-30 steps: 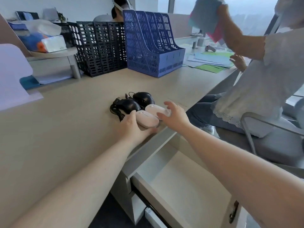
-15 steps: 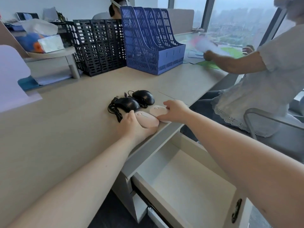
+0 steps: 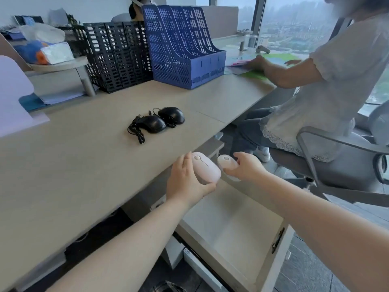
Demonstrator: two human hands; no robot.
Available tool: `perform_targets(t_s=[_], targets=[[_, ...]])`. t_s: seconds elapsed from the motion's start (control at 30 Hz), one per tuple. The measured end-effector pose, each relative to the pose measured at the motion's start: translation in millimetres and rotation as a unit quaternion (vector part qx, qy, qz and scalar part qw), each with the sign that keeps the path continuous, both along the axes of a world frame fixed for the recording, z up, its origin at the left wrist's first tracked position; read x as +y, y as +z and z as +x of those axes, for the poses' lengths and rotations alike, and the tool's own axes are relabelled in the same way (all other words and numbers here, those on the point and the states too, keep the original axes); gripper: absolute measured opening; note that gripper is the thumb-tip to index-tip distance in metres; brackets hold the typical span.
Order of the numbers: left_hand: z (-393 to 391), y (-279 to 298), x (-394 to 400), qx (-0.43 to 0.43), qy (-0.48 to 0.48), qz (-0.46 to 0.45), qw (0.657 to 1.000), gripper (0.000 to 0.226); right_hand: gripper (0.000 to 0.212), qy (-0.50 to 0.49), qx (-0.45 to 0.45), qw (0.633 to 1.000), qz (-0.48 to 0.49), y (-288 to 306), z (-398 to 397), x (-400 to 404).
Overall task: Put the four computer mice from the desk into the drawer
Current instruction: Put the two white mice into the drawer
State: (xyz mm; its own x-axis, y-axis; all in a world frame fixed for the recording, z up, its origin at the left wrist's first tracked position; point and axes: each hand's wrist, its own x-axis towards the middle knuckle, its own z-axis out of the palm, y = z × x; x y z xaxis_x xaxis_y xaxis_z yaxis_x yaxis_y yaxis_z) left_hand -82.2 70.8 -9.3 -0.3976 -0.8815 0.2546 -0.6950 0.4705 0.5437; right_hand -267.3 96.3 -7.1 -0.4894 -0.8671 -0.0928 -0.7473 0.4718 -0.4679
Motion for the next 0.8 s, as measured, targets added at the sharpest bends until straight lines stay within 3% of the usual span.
perform_targets(t_s=[0.27,0.43,0.63,0.8], targets=[[-14.9,-57.2,9.8,-0.088,0.023,0.095,0.991,0.102,0.054,0.052,-0.021,0.996,0.071,-56.4,4.2,-3.8],[-23.5,-89.3,4.4,-0.160,0.044,0.155,0.974,0.093,0.072,0.071,-0.037,0.990,0.112,-87.3,11.3,-16.6],[-33.0,-116.6,-2.0,-0.269,0.013,0.207,0.940,0.111,0.078,0.101,-0.017,0.982,0.158,-121.2,14.5,-20.9],[-39.3,-128.3,-10.7,-0.328,0.030,0.219,0.918,0.096,0.073,0.104,-0.018,0.983,0.153,-132.6,12.6,-23.5]])
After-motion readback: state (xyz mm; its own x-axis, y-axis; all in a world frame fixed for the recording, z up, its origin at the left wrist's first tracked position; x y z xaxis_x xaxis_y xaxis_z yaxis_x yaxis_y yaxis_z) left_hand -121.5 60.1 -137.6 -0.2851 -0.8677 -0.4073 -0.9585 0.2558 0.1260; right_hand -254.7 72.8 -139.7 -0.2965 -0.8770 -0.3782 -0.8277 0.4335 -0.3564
